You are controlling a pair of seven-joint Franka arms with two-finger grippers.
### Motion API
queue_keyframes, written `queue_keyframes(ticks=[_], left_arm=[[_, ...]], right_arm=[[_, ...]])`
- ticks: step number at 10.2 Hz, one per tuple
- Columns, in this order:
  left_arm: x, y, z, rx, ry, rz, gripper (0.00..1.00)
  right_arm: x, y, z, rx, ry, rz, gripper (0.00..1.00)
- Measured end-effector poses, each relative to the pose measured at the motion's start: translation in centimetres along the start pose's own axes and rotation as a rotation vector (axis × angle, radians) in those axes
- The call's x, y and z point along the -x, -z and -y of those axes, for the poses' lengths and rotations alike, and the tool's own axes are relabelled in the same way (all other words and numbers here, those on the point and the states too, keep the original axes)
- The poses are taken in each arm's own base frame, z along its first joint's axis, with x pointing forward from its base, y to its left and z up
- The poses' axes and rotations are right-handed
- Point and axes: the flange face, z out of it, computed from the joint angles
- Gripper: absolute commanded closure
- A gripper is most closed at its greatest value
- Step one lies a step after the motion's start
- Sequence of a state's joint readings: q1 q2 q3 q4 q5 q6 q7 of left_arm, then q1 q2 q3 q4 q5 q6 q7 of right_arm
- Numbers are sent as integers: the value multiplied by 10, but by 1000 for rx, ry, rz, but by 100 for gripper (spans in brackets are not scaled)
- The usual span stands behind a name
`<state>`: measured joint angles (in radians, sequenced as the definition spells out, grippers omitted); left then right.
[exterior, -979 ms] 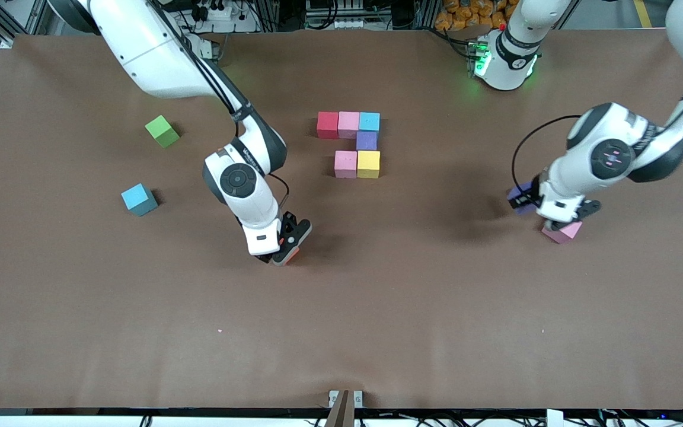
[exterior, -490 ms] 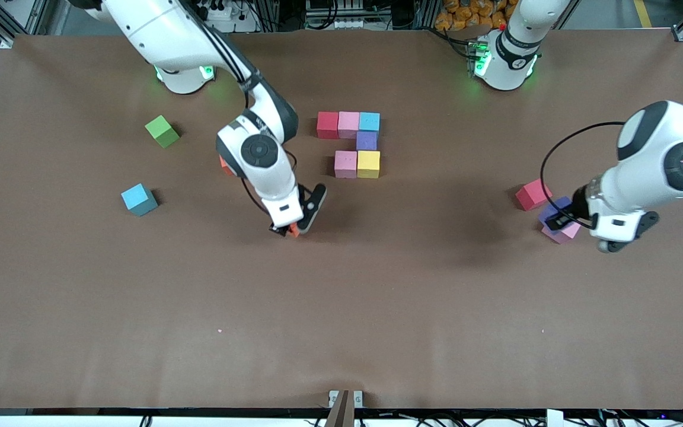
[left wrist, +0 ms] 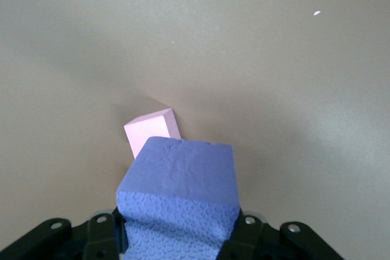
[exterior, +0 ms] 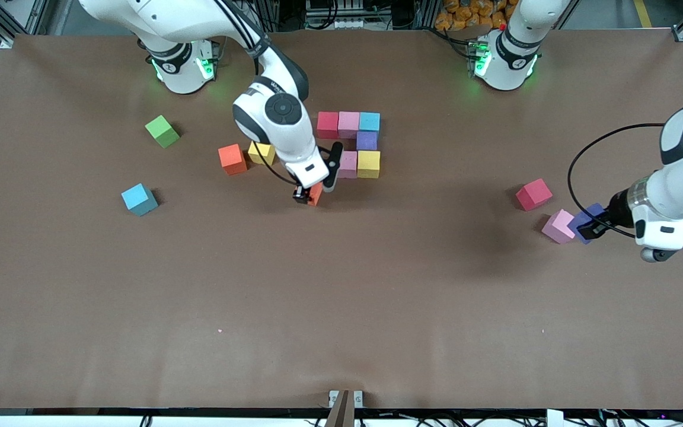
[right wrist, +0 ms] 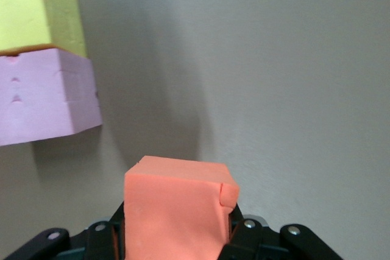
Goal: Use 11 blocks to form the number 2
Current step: 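Place the orange cube beside pink while the left gripper lifts purple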
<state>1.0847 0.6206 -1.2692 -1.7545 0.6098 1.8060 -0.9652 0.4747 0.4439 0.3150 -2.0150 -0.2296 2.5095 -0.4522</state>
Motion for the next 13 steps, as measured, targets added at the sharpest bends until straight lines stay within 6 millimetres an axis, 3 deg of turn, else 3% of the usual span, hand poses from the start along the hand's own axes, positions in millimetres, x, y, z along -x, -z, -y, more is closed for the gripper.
queue_keyframes(ticks=[3, 13], left_arm=[[-5, -9, 4, -14, -8, 11, 92], [2, -42, -63, -124, 20, 66, 92]], right_arm=[[1, -13, 22, 23, 93, 15, 70], [1, -33, 71, 21, 239, 11, 70]])
